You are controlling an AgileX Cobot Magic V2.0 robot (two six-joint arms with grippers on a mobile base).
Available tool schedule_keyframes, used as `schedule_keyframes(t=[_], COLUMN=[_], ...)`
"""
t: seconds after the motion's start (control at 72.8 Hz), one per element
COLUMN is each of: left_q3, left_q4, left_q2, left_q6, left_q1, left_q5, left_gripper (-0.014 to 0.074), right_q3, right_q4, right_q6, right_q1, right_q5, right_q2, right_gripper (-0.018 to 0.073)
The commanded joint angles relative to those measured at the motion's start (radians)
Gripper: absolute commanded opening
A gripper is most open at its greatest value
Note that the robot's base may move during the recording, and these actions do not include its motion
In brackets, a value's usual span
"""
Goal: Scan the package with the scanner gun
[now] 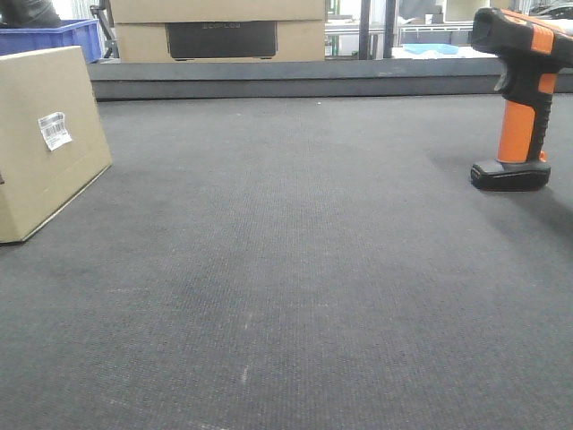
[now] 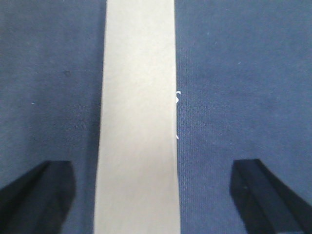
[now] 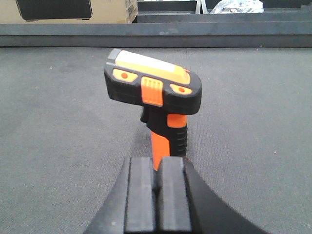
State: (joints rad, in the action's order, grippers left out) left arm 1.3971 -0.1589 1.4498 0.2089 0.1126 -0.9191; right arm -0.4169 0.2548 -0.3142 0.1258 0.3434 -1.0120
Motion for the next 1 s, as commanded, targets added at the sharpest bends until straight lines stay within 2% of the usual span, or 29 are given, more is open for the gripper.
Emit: schedule_keyframes(t=[0.0, 0.22, 0.33, 0.481, 0.508, 0.591, 0.646, 0.769, 0.907, 0.989], left_q3=[0.001, 0.001, -0.043, -0.217, -0.277, -0.420, -0.524, -0.714, -0.816, -0.840], left_q4=[-0.002, -0.002, -0.002, 0.000, 0.000, 0.000, 0.000, -0.002, -0.018, 0.000], left_q2=[-0.053, -0.143, -0.199, -0.317, -0.352, -0.432, -0.492, -0.606, -0.679, -0.708], left_q6=[0.009, 0.009, 0.009, 0.009, 0.009, 0.009, 0.009, 0.009, 0.009, 0.009], left_q1=[-0.001, -0.001, -0.001, -0.001, -0.001, -0.001, -0.001, -0.001, -0.003, -0.029], left_q5=[-0.028, -0.035, 0.045, 0.272, 0.360, 0.526, 0.696, 0.930, 0.913, 0.908], left_gripper=[0.0363, -0.0113, -0.0111, -0.0111, -0.0111, -0.0111, -0.0111, -0.0111, -0.0111, -0.0111], right_q3=[0.003, 0.003, 0.003, 0.003, 0.003, 0.003, 0.003, 0.003, 0.044, 0.092], right_q4=[0.006, 0.006, 0.006, 0.006, 0.006, 0.006, 0.006, 0.006, 0.012, 0.012], right_q6=[0.006, -0.002, -0.002, -0.002, -0.002, -0.002, -0.002, -0.002, -0.002, -0.002], right_q1=[0.001, -0.001, -0.001, -0.001, -0.001, -0.001, -0.001, -0.001, -0.001, -0.001], right_q5=[0.001, -0.025, -0.030, -0.063, -0.075, -0.106, -0.120, -0.155, -0.157, -0.157], right_q2=[0.008, 0.012, 0.036, 0.099, 0.114, 0.147, 0.170, 0.232, 0.308, 0.354], right_gripper=[-0.0168, -0.0168, -0.0168, -0.0168, -0.0168, -0.0168, -0.0168, -0.0168, -0.0168, -0.0168])
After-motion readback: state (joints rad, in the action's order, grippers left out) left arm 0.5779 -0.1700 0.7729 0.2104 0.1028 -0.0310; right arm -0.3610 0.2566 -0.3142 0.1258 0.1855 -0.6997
